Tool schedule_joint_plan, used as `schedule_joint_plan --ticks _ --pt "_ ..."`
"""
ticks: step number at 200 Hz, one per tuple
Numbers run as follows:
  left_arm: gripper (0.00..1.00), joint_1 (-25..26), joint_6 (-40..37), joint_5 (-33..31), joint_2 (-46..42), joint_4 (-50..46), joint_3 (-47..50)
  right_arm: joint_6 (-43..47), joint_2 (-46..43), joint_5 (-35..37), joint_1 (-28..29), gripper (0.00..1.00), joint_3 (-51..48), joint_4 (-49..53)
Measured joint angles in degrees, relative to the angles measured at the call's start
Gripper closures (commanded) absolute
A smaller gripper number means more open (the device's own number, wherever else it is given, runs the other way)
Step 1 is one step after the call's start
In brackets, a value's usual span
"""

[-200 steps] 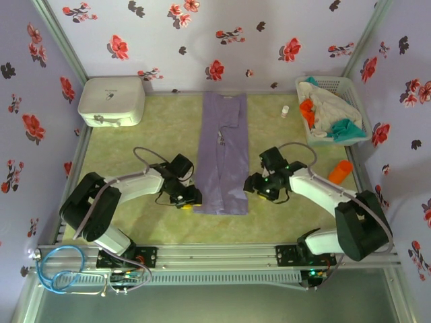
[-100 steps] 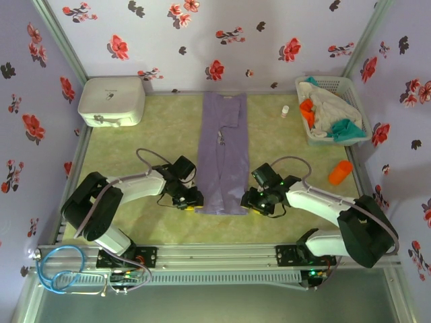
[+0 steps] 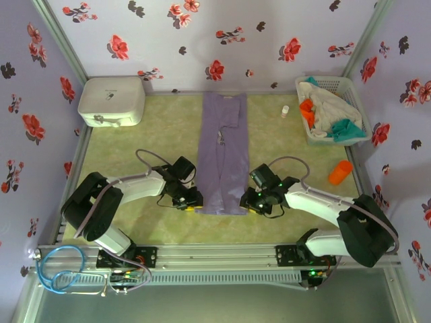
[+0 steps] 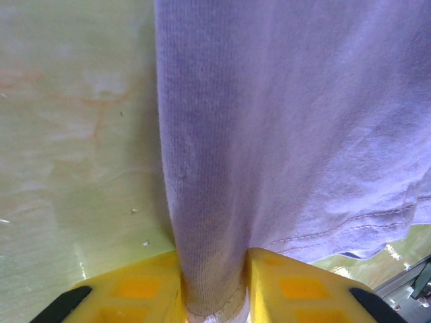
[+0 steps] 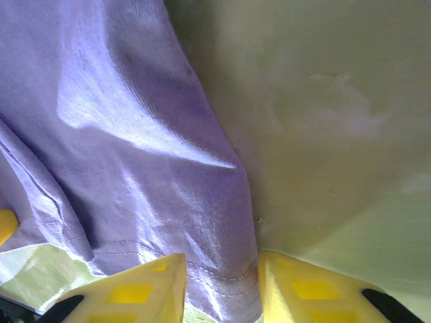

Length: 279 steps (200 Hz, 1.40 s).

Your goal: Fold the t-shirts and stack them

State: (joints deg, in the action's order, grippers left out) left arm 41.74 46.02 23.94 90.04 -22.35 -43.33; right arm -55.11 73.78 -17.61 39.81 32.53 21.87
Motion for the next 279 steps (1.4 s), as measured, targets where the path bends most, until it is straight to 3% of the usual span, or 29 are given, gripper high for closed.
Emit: schedule_joint_plan --ticks 38,83,108,195,279 --pt "0.76 0.0 0.22 -0.37 -0.02 -0.13 0.07 -1.09 0.17 0.04 0.59 0.78 -1.36 -1.05" --pt "0.82 0.04 1.11 -1.29 -1.03 0.66 1.14 -1.99 0.07 0.96 1.22 0.93 -1.64 -1.25" --pt "0.89 0.22 2.25 -1.46 -1.57 1.16 1.77 -2.1 -1.31 2.23 1.36 1.0 -2.23 -1.11" --pt "0.99 1.46 3.34 -2.32 -2.8 0.87 2.1 -2.43 -6.14 6.1 2.38 1.0 -2.67 0.96" --pt "1.0 8.57 9.88 -4.92 -10.45 -0.15 4.61 -8.72 -15.56 8.66 9.11 1.0 -7.02 3.76"
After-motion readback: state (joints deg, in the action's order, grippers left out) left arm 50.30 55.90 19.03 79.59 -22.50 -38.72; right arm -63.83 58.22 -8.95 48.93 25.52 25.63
